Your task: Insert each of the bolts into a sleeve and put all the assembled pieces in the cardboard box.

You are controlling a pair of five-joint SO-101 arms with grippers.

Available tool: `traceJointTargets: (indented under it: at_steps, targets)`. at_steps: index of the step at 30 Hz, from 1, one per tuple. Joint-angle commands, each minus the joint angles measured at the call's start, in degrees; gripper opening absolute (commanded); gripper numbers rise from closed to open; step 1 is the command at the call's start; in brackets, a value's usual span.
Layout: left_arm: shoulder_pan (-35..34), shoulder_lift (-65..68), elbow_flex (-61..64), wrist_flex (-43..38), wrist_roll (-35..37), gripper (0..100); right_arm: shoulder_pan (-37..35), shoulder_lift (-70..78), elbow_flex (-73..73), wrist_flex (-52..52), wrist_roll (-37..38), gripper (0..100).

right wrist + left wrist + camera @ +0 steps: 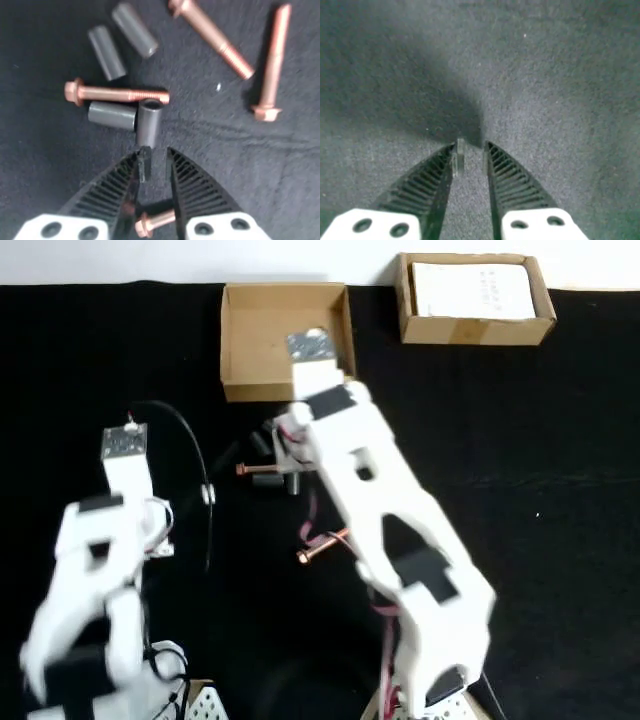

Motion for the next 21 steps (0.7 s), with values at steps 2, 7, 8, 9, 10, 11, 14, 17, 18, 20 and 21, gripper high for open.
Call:
traceJointTargets:
  at_steps: [2,7,8,9,10,11,14,17,18,20,21]
  targets:
    - [-0.3,2.2,-4.1,1.2,-0.3,8,-0.7,5.8,-9.3,3.9,-0.7,5.9]
    - [-0.6,2.2,-4.1,1.1,-0.2,8,-0.7,10.9,-12.9,3.9,-0.7,6.9]
    - [-1.1,2.2,-4.1,1.1,-0.2,8,-0.7,11.6,-13.1,3.9,-0.8,8.4]
    - [-1.4,2.2,-4.1,1.1,-0.2,8,-0.7,12.4,-13.3,3.9,-1.2,10.0]
    - [-1.5,2.2,-4.1,1.1,-0.2,8,-0.7,12.8,-13.3,3.9,-1.7,11.6]
    - [-1.5,2.2,-4.1,1.0,-0.2,8,-0.7,13.3,-13.3,3.8,-2.0,12.7]
    - [-1.5,2.2,-4.0,1.0,-0.2,8,-0.7,14.5,-13.3,3.4,-2.2,13.5]
    - [-1.5,2.2,-4.0,1.0,-0.2,8,-1.6,15.4,-13.3,2.3,-2.2,13.5]
    - [-1.5,2.3,-4.0,1.0,-0.2,8,-1.7,15.4,-13.3,1.8,-2.2,13.5]
    - [-1.5,2.3,-4.0,1.0,-0.2,8,-2.7,15.4,-13.3,-0.1,-2.2,13.5]
    - [-1.5,2.3,-4.0,1.0,-0.2,8,-2.9,15.4,-13.3,-1.1,-2.2,13.5]
